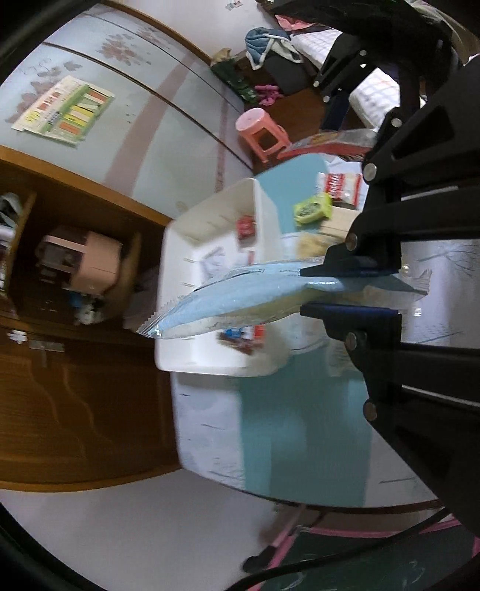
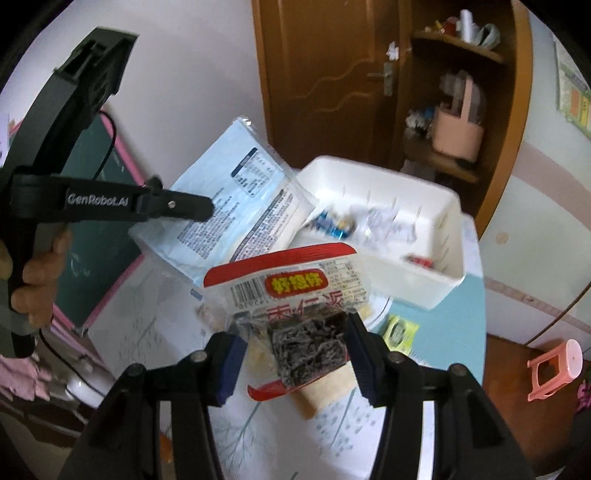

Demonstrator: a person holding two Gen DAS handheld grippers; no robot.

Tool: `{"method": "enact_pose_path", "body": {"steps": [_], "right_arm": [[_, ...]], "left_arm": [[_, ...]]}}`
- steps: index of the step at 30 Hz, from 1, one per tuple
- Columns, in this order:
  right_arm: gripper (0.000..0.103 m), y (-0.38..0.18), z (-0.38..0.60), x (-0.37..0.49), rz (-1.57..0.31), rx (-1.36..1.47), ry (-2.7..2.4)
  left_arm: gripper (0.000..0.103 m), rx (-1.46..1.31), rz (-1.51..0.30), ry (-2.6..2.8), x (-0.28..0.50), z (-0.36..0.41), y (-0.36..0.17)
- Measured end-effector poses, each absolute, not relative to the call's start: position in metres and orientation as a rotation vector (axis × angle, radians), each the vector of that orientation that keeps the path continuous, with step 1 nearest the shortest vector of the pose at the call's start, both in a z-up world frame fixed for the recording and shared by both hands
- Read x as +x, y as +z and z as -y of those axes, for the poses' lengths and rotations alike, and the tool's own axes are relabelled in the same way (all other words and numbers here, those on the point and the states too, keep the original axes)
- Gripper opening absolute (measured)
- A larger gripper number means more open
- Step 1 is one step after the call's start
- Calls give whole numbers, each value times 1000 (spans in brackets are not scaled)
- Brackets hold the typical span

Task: Organize snacks
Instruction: 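Carry both packs over the white tray and open both tools to drop them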

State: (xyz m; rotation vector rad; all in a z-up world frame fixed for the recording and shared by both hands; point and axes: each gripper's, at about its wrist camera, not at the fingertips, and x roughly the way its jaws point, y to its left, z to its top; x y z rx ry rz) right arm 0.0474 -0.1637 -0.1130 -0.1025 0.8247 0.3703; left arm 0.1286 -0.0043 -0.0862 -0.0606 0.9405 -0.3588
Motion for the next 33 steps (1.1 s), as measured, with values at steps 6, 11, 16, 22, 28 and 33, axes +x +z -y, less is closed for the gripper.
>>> {"method": "enact_pose_path", "body": {"steps": [6,11,16,22,28,33], "right_arm": [[51,-68,191,86,-744,-12,307],[52,-41,217,126,-735,100,271],[52,-30,232,163,-726,148,212],[52,-33,244,199,-761,248,159],[53,-44,246,230,-805,266,116],[53,-61,249,253,-852,278,86]], "left_arm": [[9,-10,-824,-317,150,16,-45],[9,23,-773,-313,173,26,-21],[9,45,-758,-306,202,40,-14],[10,85,-772,-308,233,55,-23],[10,96,-813,-307,264,65,-40],[10,114,-840,-307,283,74,-53]]}}
